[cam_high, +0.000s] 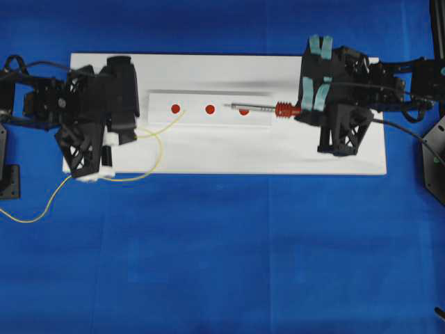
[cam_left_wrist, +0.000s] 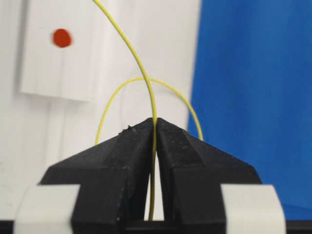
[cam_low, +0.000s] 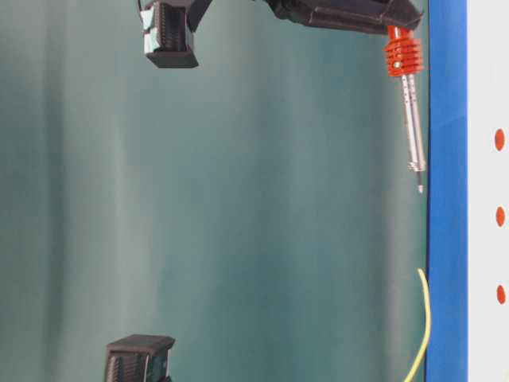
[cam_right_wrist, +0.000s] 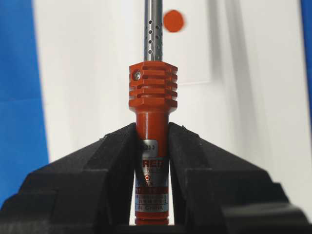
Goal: Touch the tip of the soldering iron to the tip of the solder at the mark.
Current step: 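Lift both held tools up over the red-dot strip, then move the iron tip left toward the solder tip near the left dot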
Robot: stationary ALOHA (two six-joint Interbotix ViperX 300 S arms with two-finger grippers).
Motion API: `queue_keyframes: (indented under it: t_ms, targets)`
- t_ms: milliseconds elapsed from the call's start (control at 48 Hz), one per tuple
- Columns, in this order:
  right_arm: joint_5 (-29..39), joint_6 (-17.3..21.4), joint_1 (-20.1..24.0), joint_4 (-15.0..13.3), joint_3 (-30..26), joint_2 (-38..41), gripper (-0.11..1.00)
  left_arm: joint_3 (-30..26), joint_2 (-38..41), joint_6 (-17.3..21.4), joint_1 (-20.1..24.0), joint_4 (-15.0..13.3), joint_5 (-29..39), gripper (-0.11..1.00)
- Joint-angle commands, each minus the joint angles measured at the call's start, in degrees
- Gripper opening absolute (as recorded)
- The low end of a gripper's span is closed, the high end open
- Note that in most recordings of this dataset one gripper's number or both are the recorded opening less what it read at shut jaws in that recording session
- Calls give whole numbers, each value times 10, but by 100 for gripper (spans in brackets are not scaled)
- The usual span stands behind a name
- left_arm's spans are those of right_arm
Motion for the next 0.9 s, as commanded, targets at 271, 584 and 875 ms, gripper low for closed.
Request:
queue_keyframes:
  t_ms: [271, 584, 875]
  targets:
    - [-2, 0, -2, -3, -13, -7, 6, -10, -4, -1, 3, 2, -4, 2]
    - [-2, 1, -2, -4, -17, -4, 6, -3, -4, -4, 3, 2, -1, 2]
    - [-3, 0, -2, -4, -25, 10, 6, 26, 17, -12, 9, 2, -26, 2]
